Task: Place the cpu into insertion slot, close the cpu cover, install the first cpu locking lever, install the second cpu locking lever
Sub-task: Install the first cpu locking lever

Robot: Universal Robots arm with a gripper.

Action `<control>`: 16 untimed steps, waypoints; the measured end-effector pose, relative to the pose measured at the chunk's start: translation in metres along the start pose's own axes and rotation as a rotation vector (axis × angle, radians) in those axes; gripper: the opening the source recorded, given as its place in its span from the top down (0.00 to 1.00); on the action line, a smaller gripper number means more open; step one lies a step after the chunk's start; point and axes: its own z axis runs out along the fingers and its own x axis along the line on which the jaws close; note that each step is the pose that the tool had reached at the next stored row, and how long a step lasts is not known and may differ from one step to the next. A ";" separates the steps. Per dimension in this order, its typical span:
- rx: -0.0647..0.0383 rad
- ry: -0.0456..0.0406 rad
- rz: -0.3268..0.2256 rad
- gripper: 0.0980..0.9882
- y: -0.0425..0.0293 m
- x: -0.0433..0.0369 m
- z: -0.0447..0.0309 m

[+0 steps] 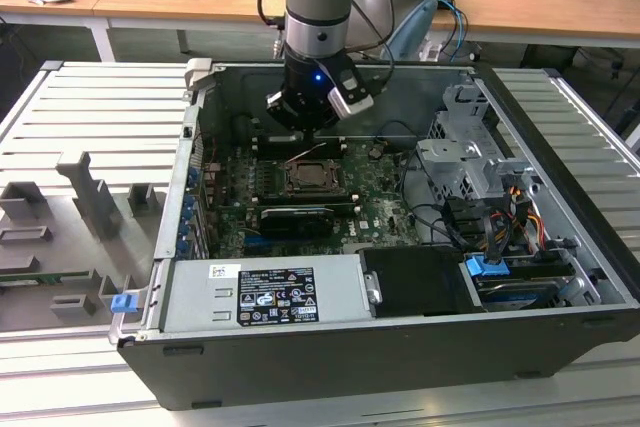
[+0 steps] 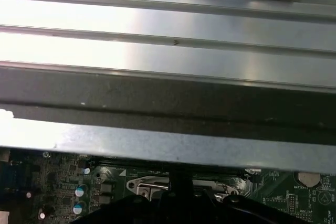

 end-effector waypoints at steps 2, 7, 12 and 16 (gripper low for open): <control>0.000 -0.0001 0.000 0.99 0.0017 -0.0043 0.0023; 0.000 0.0000 0.000 0.99 0.0030 -0.0106 0.0065; 0.000 -0.0002 0.002 0.99 0.0026 -0.0145 0.0079; 0.000 -0.0002 0.002 0.99 0.0022 -0.0166 0.0101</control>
